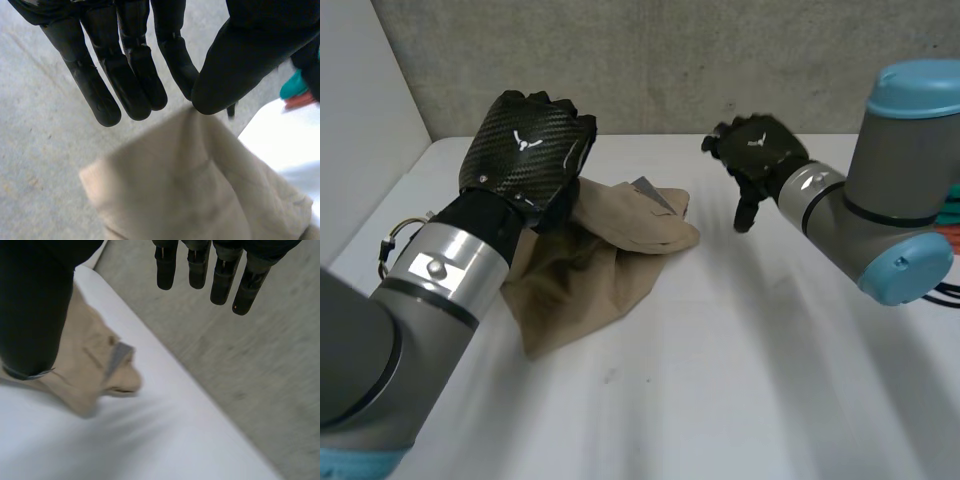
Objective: Fold the laundry.
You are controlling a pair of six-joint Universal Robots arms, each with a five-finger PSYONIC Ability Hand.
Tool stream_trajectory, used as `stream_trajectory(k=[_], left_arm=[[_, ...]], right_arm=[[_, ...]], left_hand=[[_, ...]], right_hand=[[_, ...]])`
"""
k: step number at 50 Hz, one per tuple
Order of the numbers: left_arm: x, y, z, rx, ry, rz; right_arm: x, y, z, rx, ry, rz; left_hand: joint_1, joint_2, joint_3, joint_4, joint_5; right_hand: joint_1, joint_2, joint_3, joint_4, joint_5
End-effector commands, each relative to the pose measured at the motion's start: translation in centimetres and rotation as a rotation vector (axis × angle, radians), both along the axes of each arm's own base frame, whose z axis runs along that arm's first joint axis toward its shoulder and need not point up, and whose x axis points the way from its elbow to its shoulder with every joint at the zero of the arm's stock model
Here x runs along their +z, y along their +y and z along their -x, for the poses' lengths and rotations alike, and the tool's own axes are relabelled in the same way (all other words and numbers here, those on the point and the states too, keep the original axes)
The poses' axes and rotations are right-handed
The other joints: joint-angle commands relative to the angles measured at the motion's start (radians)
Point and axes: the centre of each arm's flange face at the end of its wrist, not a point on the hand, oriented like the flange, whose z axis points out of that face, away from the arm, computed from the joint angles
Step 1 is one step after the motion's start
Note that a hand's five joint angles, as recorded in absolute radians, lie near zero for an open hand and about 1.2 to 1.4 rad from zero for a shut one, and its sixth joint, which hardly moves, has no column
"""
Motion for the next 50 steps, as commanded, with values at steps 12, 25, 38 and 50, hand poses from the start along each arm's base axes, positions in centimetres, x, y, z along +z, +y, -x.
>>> stream_trajectory(k=[12,25,38,50], left_arm=[[2.5,3.1,0.1,-0.034,0.044,0.045],[-2.0,1.0,-2.0,0.229,-0.043,-0.18],[-7.9,-2.3,-6.1,0.468,0.174,-0.56],[-11.2,-1.7,-5.6,0.427,0.183,-0.769]], right_arm=[[-8.5,-1.2,-1.4,-0.062,-0.293,-0.432],[-9.7,-0.6,-4.2,0.03,-0.172,-0.291],[-11.2,-1.9,-5.6,0.17,0.094,-0.008],[-13.5,-3.6,-7.0,0.214,0.085,0.041]], left_hand=[[0.254,0.196,0.203,0.193,0.247],[-0.644,-0.702,-0.695,-0.704,-0.65],[-0.709,-0.767,-0.76,-0.769,-0.715],[-0.53,-0.588,-0.58,-0.59,-0.536]], right_hand=[[-0.032,-0.049,-0.045,-0.064,-0.071],[-0.028,-0.045,-0.04,-0.06,-0.067],[0.216,0.199,0.204,0.184,0.177],[0.307,0.29,0.294,0.275,0.268]])
